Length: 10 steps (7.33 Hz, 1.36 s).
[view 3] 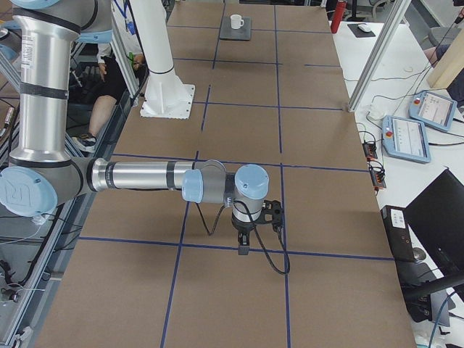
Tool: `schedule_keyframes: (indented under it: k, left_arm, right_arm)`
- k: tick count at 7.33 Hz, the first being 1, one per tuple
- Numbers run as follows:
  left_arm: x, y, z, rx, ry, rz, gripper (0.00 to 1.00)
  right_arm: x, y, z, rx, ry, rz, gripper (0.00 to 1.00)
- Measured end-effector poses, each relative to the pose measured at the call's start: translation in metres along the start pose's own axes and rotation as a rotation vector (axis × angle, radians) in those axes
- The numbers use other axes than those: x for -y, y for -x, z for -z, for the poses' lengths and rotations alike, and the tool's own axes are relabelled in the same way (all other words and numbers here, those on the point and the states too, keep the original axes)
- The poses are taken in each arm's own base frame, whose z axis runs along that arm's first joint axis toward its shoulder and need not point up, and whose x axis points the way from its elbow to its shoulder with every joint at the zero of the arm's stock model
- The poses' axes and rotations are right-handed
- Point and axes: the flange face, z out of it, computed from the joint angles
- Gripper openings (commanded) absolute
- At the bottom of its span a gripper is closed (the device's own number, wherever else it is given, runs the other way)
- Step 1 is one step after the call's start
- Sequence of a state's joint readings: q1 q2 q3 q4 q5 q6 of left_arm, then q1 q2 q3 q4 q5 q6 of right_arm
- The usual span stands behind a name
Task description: Place cup on laptop
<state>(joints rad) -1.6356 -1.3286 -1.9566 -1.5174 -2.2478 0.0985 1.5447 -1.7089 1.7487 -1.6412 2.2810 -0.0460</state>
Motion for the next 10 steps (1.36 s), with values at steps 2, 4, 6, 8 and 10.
schedule_keyframes:
  k: [2,4,6,8,10]
  left_arm:
    - [-0.0051,0.0009,-0.0049,-0.088,0.01,0.027,1.0]
    - [-0.004,-0.0006,-0.0079,-0.135,0.01,0.035,1.0]
    - [-0.0021,-0.0013,-0.0073,-0.139,0.009,0.031,1.0]
    - [-0.0014,-0.0018,-0.0066,-0.139,0.007,0.028,1.0]
    - [0.0004,-0.0045,-0.0032,-0.139,0.0,0.019,1.0]
  right_arm:
    - [0.0001,0.0001,0.0001,0.0,0.0,0.0,1.0]
    - [0.0,0.0,0.0,0.0,0.0,0.0,1.0]
    - [0.0001,0.0001,0.0001,0.0,-0.001,0.001,1.0]
    - [0.0,0.0,0.0,-0.001,0.0,0.0,1.0]
    - [0.0001,0.0001,0.0001,0.0,-0.001,0.001,1.0]
